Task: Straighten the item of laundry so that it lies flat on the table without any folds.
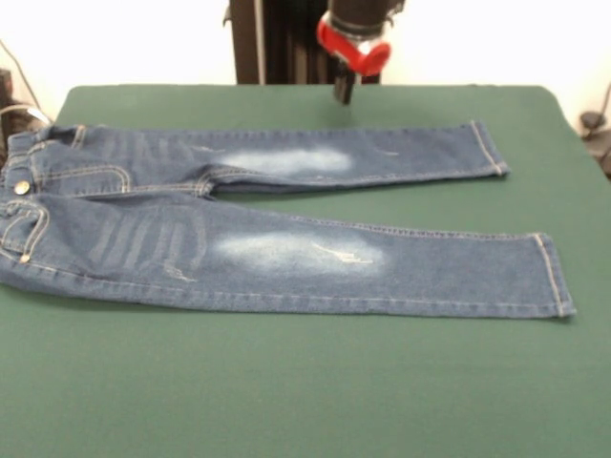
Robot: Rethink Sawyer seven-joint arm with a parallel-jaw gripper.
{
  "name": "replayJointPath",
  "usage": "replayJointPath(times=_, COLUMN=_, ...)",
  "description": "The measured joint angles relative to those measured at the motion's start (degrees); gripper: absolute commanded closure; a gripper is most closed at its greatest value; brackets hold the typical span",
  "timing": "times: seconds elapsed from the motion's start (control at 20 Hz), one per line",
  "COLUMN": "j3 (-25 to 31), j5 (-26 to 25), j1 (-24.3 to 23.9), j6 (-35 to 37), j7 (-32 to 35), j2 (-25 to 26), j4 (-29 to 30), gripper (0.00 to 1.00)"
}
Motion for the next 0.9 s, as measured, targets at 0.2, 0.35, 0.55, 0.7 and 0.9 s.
replayJointPath(times=0.2, j3=-0.02, j5=-0.01, j1=-0.32, j6=1.81, j7=0.00, j2=1.87, j4=-4.92, gripper=1.00)
replayJointPath(times=0.35, j3=-0.62, j5=0.43, j1=0.78, j6=3.44, j7=0.00, j2=2.20, j4=-6.64, gripper=1.00)
replayJointPath(times=0.55, j3=-2.43, j5=2.72, j1=3.70, j6=7.30, j7=0.00, j2=2.40, j4=-8.53, gripper=1.00)
replayJointPath(times=0.7, j3=-3.02, j5=3.83, j1=4.74, j6=8.43, j7=0.00, j2=2.54, j4=-9.10, gripper=1.00)
replayJointPath(times=0.9, j3=-3.19, j5=4.19, j1=4.84, j6=8.80, j7=0.00, j2=2.58, j4=-9.24, gripper=1.00)
